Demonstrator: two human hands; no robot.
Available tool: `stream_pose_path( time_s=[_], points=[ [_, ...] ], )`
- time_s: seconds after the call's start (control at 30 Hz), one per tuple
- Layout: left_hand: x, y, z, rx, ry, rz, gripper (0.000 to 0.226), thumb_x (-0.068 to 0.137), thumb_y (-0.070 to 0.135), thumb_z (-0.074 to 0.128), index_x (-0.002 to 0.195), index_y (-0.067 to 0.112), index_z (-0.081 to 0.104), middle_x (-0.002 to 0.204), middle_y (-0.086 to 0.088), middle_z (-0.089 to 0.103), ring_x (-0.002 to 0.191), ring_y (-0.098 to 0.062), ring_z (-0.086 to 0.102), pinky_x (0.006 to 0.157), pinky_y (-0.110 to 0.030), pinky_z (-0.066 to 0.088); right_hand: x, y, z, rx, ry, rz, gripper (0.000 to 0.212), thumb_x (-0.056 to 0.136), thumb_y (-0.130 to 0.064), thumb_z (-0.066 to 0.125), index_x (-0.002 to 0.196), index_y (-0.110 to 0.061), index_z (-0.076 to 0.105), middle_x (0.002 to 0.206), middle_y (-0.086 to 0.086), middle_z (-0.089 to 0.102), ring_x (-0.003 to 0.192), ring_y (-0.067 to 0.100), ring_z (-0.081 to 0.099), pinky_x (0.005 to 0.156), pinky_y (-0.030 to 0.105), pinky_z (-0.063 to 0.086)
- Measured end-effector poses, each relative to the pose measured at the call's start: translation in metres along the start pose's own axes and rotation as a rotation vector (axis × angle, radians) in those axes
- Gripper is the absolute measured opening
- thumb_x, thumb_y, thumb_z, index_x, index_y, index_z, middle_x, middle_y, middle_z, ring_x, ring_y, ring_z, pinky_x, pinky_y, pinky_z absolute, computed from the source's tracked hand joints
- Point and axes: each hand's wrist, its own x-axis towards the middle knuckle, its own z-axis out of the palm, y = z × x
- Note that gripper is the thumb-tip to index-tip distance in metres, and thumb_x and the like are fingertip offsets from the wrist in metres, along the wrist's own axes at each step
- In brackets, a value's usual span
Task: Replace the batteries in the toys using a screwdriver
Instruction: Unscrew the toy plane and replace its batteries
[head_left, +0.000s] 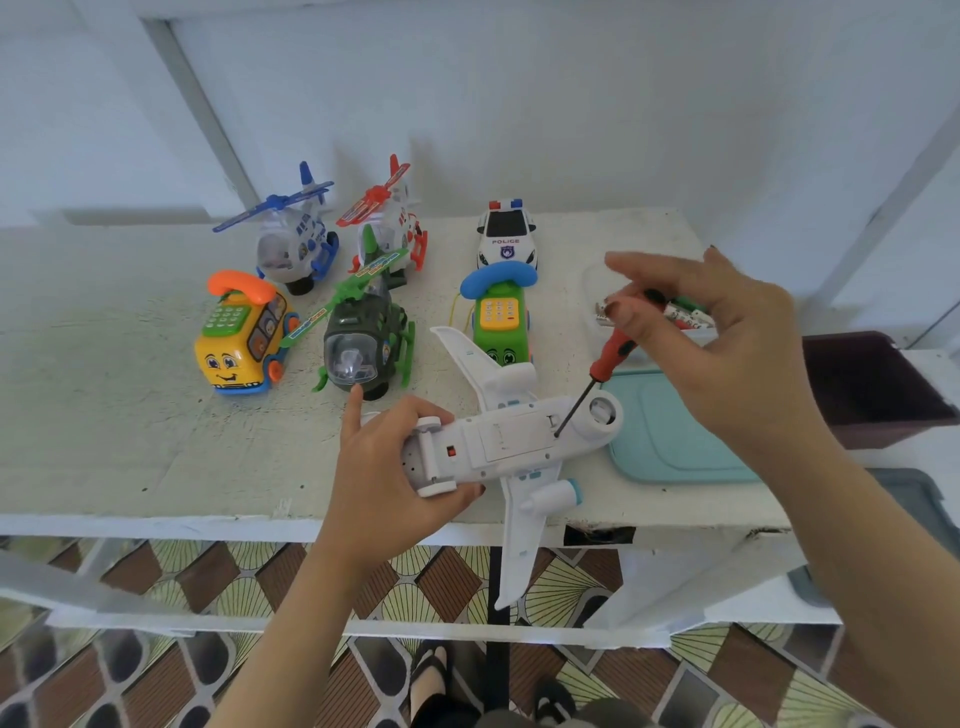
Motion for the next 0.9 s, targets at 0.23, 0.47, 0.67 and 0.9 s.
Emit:
stream_pose_path(
  time_s=[0.23,0.47,0.67,0.9],
  points=[
    [0.001,0.001,0.0,0.003,0.003,0.002,0.041,0.064,0.049,0.07,0.091,0.022,0.057,0.09,0.022,0.06,0.082,-0.002,0.06,0.122,-0.043,0.004,-0.005,0.006,0.002,0.019,-0.14,0.057,0.03,0.09,-0.016,0.041,0.107,-0.035,0.057,0.099,-0.034,0.066,0.132,-0.006,0.039,0.12,0.023,0.001],
    [0.0,0.003,-0.003,0.043,-0.025,0.009,0.041,0.065,0.05,0.068,0.092,0.022,0.055,0.094,0.024,0.058,0.086,0.004,0.056,0.122,-0.044,0.005,-0.002,0.003,0.005,-0.14,0.01,-0.098,0.021,0.089,-0.034,0.058,0.109,-0.033,0.063,0.078,-0.024,0.063,0.092,-0.009,0.05,0.1,0.056,0.038],
    [0.002,0.009,-0.012,0.191,-0.054,0.095,0.044,0.065,0.051,0.066,0.095,0.021,0.057,0.093,0.01,0.06,0.089,-0.007,0.051,0.116,-0.043,0.02,-0.008,0.0,0.009,-0.094,-0.004,-0.094,0.034,0.092,-0.01,0.052,0.119,-0.03,0.054,0.083,-0.01,0.069,0.085,0.004,0.064,0.109,0.06,0.028],
    [0.007,0.018,-0.017,0.399,-0.098,0.12,0.046,0.063,0.052,0.06,0.092,0.017,0.063,0.086,0.005,0.061,0.083,-0.018,0.052,0.09,-0.04,0.042,-0.018,0.0,0.007,-0.104,-0.006,-0.105,0.026,0.091,-0.027,0.046,0.114,-0.028,0.058,0.092,-0.017,0.066,0.102,-0.004,0.055,0.109,0.049,0.033]
  ],
)
